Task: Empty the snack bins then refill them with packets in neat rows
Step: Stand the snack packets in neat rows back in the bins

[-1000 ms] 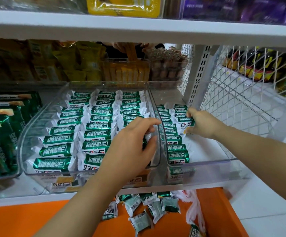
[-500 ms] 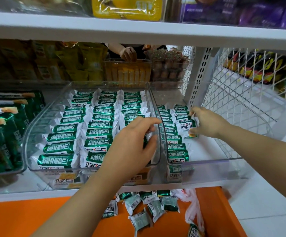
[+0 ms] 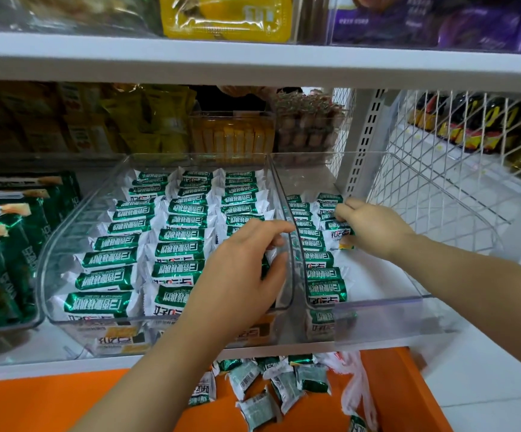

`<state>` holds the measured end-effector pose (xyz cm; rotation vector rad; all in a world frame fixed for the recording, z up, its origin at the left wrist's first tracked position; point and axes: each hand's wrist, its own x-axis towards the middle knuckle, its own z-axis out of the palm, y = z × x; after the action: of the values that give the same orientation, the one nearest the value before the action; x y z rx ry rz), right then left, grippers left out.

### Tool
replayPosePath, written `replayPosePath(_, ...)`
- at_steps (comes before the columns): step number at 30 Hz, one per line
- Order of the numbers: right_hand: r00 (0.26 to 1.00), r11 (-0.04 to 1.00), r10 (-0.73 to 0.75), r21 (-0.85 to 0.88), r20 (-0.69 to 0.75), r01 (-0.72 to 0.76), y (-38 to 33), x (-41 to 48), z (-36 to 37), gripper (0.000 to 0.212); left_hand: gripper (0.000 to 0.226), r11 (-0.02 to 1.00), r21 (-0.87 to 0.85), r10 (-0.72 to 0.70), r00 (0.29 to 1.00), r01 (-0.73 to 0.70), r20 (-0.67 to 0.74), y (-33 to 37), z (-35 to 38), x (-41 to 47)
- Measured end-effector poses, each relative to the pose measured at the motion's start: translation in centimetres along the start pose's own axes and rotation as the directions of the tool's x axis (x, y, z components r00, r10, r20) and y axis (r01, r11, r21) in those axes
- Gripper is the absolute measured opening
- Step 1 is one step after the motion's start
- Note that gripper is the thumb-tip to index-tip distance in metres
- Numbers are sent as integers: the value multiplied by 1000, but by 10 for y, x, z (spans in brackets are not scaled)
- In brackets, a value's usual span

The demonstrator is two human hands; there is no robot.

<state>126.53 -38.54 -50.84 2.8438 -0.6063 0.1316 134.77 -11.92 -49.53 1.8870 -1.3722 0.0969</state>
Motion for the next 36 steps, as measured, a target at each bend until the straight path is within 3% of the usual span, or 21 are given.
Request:
replayPosePath(3,1000,1000,-24,-16,5,24,1,3,-2,36,35,1000,0,1,1000,-1,-3,0,1,0)
replayPosePath(7,999,996,8,91,39,-11,4,4,-4,38,33,1000,-12,16,1000,-16,-18,2,0,1)
replayPosePath(11,994,979,80,184,75,-93,4,-2,-7,45,32,1000,-11,19,999,-19,-29,3,0,0)
replayPosePath(21,992,966,94,232,79,-111,4,-3,-11,63,31,998,-11,68,996,-69,-54,-1,1,0)
replayPosePath(23,993,949,111,292,34,-116,5,-11,-18,65,31,998,-5,65,997,-66,-52,-1,2,0)
replayPosePath(26,981,899,133,434,-144,-58,0,-35,-34,45,29,990,113,98,992,-89,-77,-1,1,1)
replayPosePath(29,914,859,122,502,-387,98,-17,-71,-51,22,27,908,376,253,957,-184,-141,2,0,1)
replayPosePath(31,853,845,84,490,-515,213,-34,-102,-61,11,23,864,434,355,920,-255,-168,8,-1,-5)
replayPosePath(34,825,828,-12,457,-565,325,-63,-152,-60,17,17,831,388,484,862,-398,-152,16,1,-37)
replayPosePath(36,868,821,-80,462,-490,336,-76,-179,-44,17,16,803,370,521,852,-467,-56,10,11,-69)
